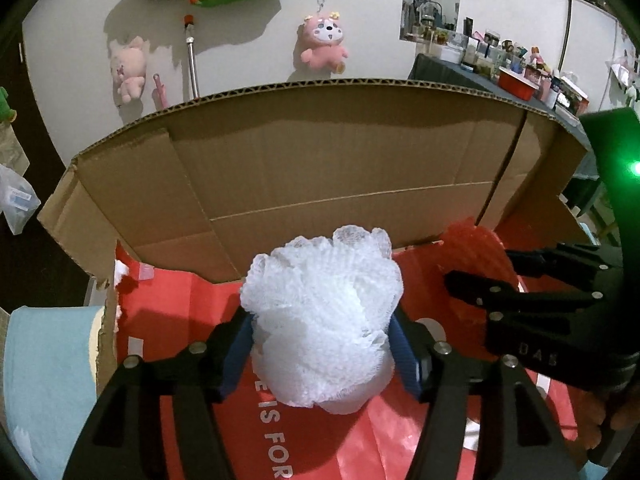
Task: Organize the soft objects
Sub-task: 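Carry the white pouf and red mesh sleeve into the red-lined box with both tools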
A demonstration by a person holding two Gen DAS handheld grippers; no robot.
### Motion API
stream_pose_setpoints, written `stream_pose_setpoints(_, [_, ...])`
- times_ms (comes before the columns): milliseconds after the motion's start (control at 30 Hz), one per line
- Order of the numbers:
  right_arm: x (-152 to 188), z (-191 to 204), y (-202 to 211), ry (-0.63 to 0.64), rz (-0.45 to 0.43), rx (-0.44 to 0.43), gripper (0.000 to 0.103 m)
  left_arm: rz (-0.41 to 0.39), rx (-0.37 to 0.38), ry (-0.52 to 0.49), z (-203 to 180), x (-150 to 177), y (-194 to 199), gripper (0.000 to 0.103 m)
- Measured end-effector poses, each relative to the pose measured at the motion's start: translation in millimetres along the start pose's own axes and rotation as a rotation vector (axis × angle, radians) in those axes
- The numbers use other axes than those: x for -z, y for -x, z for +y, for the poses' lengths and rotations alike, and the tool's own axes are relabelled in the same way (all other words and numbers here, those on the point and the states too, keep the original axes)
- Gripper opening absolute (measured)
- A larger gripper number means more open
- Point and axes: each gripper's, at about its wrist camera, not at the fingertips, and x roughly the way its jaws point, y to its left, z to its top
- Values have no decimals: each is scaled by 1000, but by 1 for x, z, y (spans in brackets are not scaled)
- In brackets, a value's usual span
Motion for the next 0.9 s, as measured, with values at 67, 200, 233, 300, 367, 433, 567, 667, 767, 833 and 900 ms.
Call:
stream_pose_setpoints(67, [1,-1,0,-3,-5,-10,48,1,1,4,-1,0,0,65])
stream_pose_setpoints(200, [-2,0,0,10,-6,2,50,-2,-8,-6,-2,-1,0,68])
stream_pose_setpoints(233, [-1,0,0,9,-5,3,51,-2,-11,-8,-2,-1,0,68])
stream_pose_setpoints(300, [-1,-1,0,4,-1,5,52,-2,-16,-9,-1,-1,1,69])
stream_pose_setpoints(367, [-1,-1,-1,1,2,6,53,-1,-21,-6,-1,-1,1,71])
stream_pose_setpoints(433, [-3,2,-3,0,1,11,54,-2,-22,-8,0,0,1,72])
stream_pose_setpoints(567, [-4,3,2,6,-6,26,56,-14,-24,0,3,1,4,79])
stream_pose_setpoints(667, [-5,6,6,17,-9,51,60,-28,-24,9,8,2,8,82])
stream_pose_setpoints(767, [-5,8,9,20,-16,71,67,-29,-26,17,11,3,13,83])
stream_pose_setpoints(833, [-6,8,12,18,-20,82,67,-32,-33,19,12,4,18,84])
stream_pose_setpoints(900, [-7,8,16,10,-21,87,67,-37,-39,17,11,6,26,84])
